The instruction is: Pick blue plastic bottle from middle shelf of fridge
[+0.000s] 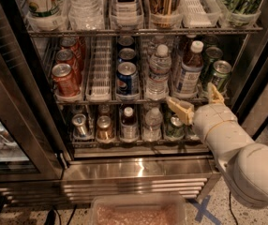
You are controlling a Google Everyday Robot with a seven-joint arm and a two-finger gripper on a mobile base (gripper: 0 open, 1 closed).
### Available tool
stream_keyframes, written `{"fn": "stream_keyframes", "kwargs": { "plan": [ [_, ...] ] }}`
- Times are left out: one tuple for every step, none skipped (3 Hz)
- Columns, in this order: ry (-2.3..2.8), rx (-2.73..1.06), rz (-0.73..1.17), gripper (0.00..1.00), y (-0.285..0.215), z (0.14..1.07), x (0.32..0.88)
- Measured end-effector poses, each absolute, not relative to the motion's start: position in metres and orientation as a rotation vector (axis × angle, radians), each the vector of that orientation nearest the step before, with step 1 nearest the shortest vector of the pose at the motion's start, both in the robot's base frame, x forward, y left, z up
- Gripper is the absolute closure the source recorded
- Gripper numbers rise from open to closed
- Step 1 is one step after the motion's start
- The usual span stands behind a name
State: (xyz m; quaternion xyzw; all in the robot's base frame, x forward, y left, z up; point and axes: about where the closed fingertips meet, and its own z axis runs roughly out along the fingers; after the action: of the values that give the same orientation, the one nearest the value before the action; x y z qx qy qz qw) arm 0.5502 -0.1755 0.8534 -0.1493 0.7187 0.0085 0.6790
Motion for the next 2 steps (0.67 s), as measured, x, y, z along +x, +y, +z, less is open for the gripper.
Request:
{"fn": "stream_keyframes", "kwargs": {
  "plan": [
    [1.584,-0.32,-0.029,0.18,-0.183,0.854,0.56],
    [1.554,-0.313,-0.068,0.19,-0.189,0.855,0.573]
  ]
}}
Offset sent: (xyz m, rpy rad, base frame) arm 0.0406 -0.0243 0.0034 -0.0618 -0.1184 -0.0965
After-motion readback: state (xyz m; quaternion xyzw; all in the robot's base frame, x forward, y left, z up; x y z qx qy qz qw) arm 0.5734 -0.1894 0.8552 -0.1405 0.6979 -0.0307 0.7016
